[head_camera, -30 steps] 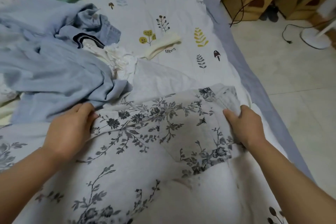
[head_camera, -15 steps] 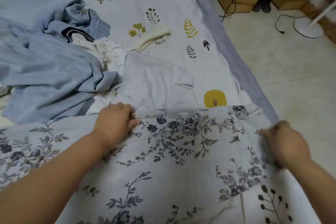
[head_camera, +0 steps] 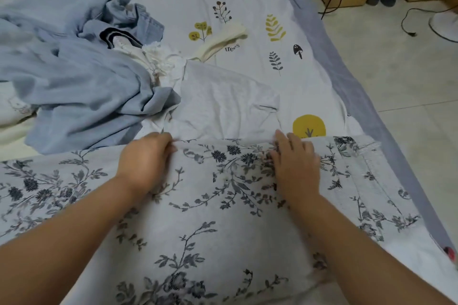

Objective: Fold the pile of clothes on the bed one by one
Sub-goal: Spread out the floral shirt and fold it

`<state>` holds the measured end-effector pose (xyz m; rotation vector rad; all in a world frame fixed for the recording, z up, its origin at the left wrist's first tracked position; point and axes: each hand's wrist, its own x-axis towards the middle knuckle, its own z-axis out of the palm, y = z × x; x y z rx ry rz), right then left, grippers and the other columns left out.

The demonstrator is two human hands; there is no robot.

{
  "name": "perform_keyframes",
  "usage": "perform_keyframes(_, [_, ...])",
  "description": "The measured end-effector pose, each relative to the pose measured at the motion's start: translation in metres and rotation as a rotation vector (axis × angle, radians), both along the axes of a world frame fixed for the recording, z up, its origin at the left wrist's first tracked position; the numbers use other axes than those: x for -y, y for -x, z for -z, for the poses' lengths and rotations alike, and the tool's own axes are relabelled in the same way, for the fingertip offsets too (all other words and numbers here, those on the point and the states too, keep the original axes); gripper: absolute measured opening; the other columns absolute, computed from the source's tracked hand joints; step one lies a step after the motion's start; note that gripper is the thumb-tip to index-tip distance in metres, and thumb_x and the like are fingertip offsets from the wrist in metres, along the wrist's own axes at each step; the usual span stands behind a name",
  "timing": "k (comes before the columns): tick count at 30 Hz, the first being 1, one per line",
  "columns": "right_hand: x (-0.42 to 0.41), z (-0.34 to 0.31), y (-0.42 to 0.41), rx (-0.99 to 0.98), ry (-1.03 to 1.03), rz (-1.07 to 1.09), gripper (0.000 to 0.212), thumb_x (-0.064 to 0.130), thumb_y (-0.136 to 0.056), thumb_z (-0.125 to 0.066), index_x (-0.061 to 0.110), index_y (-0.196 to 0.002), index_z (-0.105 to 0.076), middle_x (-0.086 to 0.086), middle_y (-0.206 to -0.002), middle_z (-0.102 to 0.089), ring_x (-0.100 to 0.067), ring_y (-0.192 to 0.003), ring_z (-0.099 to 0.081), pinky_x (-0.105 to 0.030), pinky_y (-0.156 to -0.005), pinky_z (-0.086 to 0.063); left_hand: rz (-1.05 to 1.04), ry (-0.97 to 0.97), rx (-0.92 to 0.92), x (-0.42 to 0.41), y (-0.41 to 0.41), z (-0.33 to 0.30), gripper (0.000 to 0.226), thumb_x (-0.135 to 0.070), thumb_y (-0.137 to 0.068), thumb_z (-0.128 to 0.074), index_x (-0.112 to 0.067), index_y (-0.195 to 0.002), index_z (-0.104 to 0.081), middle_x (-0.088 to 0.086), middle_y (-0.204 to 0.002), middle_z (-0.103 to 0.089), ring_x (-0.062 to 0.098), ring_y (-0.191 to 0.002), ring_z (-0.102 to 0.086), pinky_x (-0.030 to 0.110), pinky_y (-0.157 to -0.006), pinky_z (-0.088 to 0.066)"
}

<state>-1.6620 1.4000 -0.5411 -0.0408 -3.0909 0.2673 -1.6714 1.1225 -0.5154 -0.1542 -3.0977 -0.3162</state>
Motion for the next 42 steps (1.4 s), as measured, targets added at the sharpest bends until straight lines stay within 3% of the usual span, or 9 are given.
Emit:
perform_keyframes(6, [-0.007,0.002,0.045,-0.005,-0.017,0.073,0.03,0.029,-0.097,-0.045,0.006,-0.094,-0.063,-0.012,-0.097,-0.059,-0.029,-0.096,-0.045,-0.037,-0.074,-0.034,-0.098,0.141,-0.033,-0.012,0.017,-0.007,0.019,-0.016,-0.093,-0.049,-0.004,-0.097,-0.063,0.018,-0.097,-0.059,0.036,-0.086,-0.056,0.039,-0.063,-0.036])
perform_keyframes(11, [0.02,-0.002,0.033,-0.037,0.133,0.077,0.041,0.022,-0.094,-0.048,0.005,-0.131,-0.046,-0.022,-0.137,-0.042,-0.035,-0.129,-0.033,-0.043,-0.103,-0.03,0.25,0.113,-0.196,-0.054,-0.03,0.0,0.044,-0.018,-0.077,-0.051,-0.005,-0.119,-0.058,0.02,-0.129,-0.054,0.036,-0.117,-0.053,0.049,-0.098,-0.041])
perform_keyframes(15, [0.038,0.008,-0.03,-0.054,0.036,-0.304,0.058,0.041,-0.094,-0.035,0.012,-0.144,-0.034,-0.02,-0.151,-0.027,-0.034,-0.141,-0.018,-0.051,-0.114,-0.006,0.202,0.243,0.263,-0.038,-0.081,0.029,0.069,-0.058,-0.091,-0.01,-0.022,-0.15,-0.003,0.013,-0.157,-0.006,0.035,-0.143,-0.001,0.053,-0.112,-0.003])
perform_keyframes(19, [0.02,0.033,-0.051,0.339,-0.086,-0.359,0.064,0.059,-0.093,-0.014,0.035,-0.139,0.024,0.003,-0.152,0.026,-0.019,-0.143,0.019,-0.04,-0.113,0.018,0.101,0.307,0.527,-0.017,-0.084,0.056,0.071,-0.07,-0.076,0.011,-0.033,-0.126,0.046,0.0,-0.14,0.046,0.03,-0.125,0.044,0.05,-0.107,0.019])
perform_keyframes(24, [0.034,0.014,-0.045,0.366,-0.082,-0.302,0.061,0.051,-0.097,-0.022,0.026,-0.15,-0.003,0.0,-0.158,0.006,-0.021,-0.145,0.005,-0.043,-0.116,0.002,0.048,0.106,0.398,-0.017,-0.083,0.027,0.057,-0.043,-0.096,-0.034,-0.022,-0.146,-0.021,0.003,-0.157,-0.011,0.025,-0.144,-0.01,0.042,-0.116,-0.008])
perform_keyframes(28, [0.053,-0.019,-0.055,0.294,-0.018,-0.305,0.046,0.032,-0.099,-0.032,0.017,-0.142,-0.032,-0.006,-0.152,-0.024,-0.022,-0.14,-0.019,-0.039,-0.115,-0.016,-0.102,0.054,0.111,0.006,-0.113,-0.002,0.023,-0.013,-0.078,-0.065,-0.008,-0.1,-0.065,0.011,-0.101,-0.061,0.03,-0.092,-0.058,0.04,-0.078,-0.046])
perform_keyframes(35, [0.12,-0.051,-0.086,0.174,0.113,-0.517,0.038,0.004,-0.067,-0.078,0.002,-0.104,-0.068,-0.019,-0.107,-0.065,-0.035,-0.1,-0.064,-0.046,-0.084,-0.054,-0.481,0.334,0.337,0.09,-0.176,-0.012,0.028,-0.035,-0.091,-0.038,-0.021,-0.115,-0.044,0.002,-0.116,-0.046,0.021,-0.107,-0.044,0.035,-0.09,-0.038])
perform_keyframes(37, [0.148,-0.058,-0.097,0.255,0.121,-0.558,0.038,0.01,-0.078,-0.07,0.006,-0.115,-0.063,-0.016,-0.122,-0.058,-0.032,-0.114,-0.055,-0.045,-0.097,-0.047,-0.525,0.448,0.422,0.115,-0.188,-0.013,0.033,-0.032,-0.089,-0.04,-0.021,-0.121,-0.037,0.002,-0.122,-0.04,0.021,-0.113,-0.04,0.033,-0.09,-0.037])
perform_keyframes(42, [0.212,-0.064,-0.127,0.192,0.154,-0.565,0.049,0.01,-0.043,-0.09,0.01,-0.089,-0.073,-0.011,-0.093,-0.07,-0.025,-0.084,-0.069,-0.035,-0.069,-0.059,-0.517,0.26,0.423,0.151,-0.197,-0.011,0.038,-0.03,-0.091,-0.045,-0.021,-0.128,-0.038,0.003,-0.122,-0.046,0.022,-0.109,-0.046,0.032,-0.087,-0.041])
